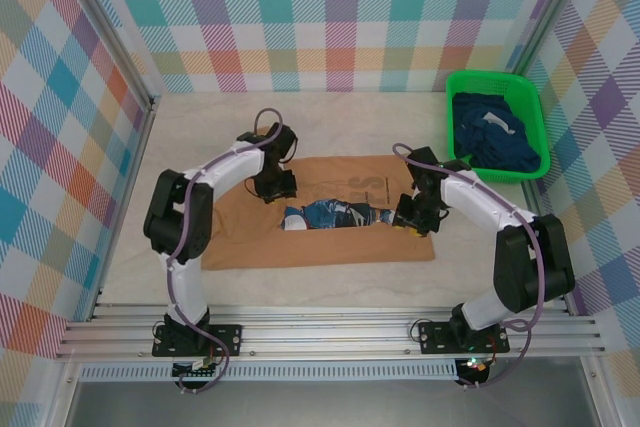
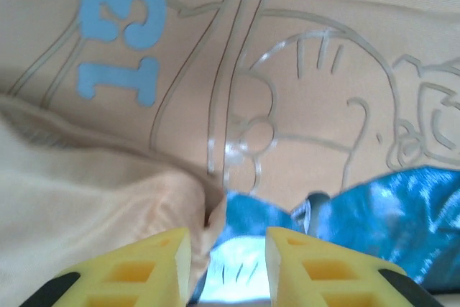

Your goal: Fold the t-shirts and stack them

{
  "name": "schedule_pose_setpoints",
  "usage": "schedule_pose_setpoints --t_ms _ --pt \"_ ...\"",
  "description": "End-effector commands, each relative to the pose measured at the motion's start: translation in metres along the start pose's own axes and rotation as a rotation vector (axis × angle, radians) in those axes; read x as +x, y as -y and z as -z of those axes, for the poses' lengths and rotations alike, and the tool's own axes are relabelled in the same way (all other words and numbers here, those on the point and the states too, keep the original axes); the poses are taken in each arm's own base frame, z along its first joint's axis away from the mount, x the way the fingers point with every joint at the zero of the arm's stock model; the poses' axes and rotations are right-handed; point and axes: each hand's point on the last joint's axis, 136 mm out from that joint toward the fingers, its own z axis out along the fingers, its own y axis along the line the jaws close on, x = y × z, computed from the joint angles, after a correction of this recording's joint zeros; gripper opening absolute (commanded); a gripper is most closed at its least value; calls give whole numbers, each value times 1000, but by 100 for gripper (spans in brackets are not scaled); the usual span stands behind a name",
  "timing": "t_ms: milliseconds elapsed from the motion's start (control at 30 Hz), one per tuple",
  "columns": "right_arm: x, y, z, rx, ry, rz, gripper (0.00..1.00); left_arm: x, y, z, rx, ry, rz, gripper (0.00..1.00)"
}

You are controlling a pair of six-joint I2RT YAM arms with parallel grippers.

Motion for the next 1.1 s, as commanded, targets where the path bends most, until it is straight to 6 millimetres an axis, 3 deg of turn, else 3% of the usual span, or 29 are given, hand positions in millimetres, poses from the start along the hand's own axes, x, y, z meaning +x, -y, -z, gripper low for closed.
schedule_pose_setpoints --t_ms 0,167,333,467,600,700,833,967,1067 --pt "0 -5 -2 -6 -13 19 34 6 -9 12 29 16 58 32" --pt "-1 -6 -3 -7 -18 24 34 19 -12 -10 20 -57 93 31" --pt "0 -5 -1 -4 -13 23 34 20 3 -33 69 -94 100 25" --pt "1 -3 0 0 -11 21 34 15 25 -32 111 -84 72 23" --pt "1 -2 -1 2 -8 22 34 24 26 -35 82 -118 56 22" --pt "-2 -3 0 1 4 20 33 23 20 -23 68 -88 49 25" --pt "-11 -4 2 -9 29 19 34 14 10 15 93 8 75 31" --pt "-19 -1 -1 -43 38 -9 33 15 -30 42 90 57 210 32" --pt "-26 5 -5 -49 39 -41 29 30 -56 41 98 11 336 27"
